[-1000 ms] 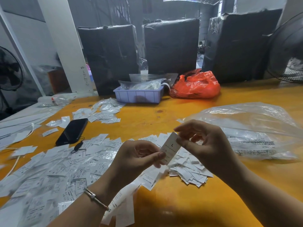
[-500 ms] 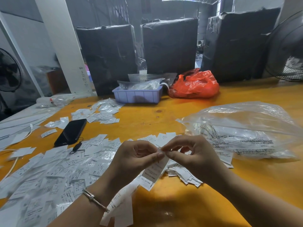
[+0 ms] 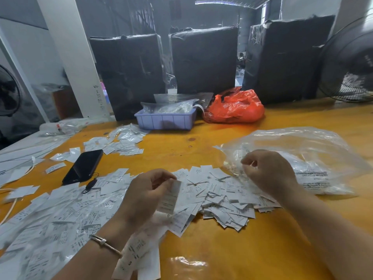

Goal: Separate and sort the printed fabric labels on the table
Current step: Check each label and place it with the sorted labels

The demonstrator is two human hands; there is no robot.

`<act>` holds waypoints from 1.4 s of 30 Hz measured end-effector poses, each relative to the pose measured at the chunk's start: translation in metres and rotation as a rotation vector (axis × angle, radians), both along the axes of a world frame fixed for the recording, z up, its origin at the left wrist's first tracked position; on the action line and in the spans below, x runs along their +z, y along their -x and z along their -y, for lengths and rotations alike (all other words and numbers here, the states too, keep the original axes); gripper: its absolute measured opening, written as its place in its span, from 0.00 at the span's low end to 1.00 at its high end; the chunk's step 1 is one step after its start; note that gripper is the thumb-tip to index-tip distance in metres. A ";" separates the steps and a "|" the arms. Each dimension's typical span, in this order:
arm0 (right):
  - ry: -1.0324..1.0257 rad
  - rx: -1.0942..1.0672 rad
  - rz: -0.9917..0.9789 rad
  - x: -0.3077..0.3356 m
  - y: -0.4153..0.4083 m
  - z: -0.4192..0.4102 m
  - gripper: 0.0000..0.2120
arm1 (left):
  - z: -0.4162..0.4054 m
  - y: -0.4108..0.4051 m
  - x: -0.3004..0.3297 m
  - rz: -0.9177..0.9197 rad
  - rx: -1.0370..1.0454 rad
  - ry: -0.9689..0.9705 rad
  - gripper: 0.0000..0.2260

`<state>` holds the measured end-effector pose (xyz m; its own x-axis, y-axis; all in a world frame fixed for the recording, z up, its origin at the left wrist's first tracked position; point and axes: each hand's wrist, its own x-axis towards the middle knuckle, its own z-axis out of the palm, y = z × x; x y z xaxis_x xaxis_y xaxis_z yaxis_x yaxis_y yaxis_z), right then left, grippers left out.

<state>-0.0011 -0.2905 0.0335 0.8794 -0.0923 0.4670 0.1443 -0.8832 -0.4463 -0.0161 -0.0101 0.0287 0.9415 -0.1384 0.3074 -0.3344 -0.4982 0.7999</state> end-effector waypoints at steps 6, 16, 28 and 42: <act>0.104 -0.308 -0.128 -0.009 -0.013 0.033 0.20 | -0.011 -0.008 -0.006 -0.079 0.264 -0.227 0.12; 0.243 -0.455 -0.268 -0.015 -0.023 0.040 0.06 | -0.009 -0.007 -0.007 -0.110 0.315 -0.350 0.12; 0.225 -0.478 -0.134 -0.011 -0.024 0.035 0.12 | -0.005 -0.006 -0.006 0.009 0.240 -0.280 0.11; -0.443 -0.189 0.305 -0.005 -0.011 0.019 0.03 | -0.002 -0.005 -0.009 0.059 0.198 -0.239 0.10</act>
